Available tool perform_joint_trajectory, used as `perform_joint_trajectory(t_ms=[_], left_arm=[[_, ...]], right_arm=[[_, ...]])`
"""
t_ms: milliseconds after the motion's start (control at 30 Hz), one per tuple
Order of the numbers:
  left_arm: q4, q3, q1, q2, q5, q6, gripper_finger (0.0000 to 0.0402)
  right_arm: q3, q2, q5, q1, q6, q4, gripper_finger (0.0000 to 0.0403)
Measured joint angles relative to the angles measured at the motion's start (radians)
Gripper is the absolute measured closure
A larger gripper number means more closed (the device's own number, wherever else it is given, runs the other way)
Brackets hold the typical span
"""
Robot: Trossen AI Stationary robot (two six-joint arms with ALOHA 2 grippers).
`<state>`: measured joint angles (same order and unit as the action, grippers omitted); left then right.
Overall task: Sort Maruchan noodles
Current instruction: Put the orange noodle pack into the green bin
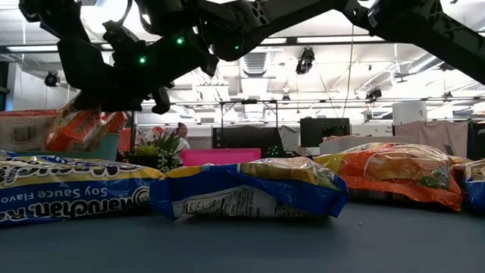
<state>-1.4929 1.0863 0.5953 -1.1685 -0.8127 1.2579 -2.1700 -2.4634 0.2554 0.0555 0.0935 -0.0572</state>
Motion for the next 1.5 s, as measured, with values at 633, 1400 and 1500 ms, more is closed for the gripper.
perform_joint_trajectory(t_ms=[633,1400,1500], left_arm=[[-0.027,0.226,0.251,-0.012,-0.088,-0.027,0.0402],[-0.035,0.229,0.31,-0.013,-0.187,-0.09,0.0402],[-0.034,0.229,0.31,-0.013,-0.212,-0.09,0.0402]], right_arm=[[0.001,0.0,0.007,-0.002,0.0,-0.085,0.0394],[0.004,-0.002,0.007,-0.024,-0.023,-0.158,0.0394],[0.004,-0.017,0.007,-0.03,0.0,-0.156,0.0394]])
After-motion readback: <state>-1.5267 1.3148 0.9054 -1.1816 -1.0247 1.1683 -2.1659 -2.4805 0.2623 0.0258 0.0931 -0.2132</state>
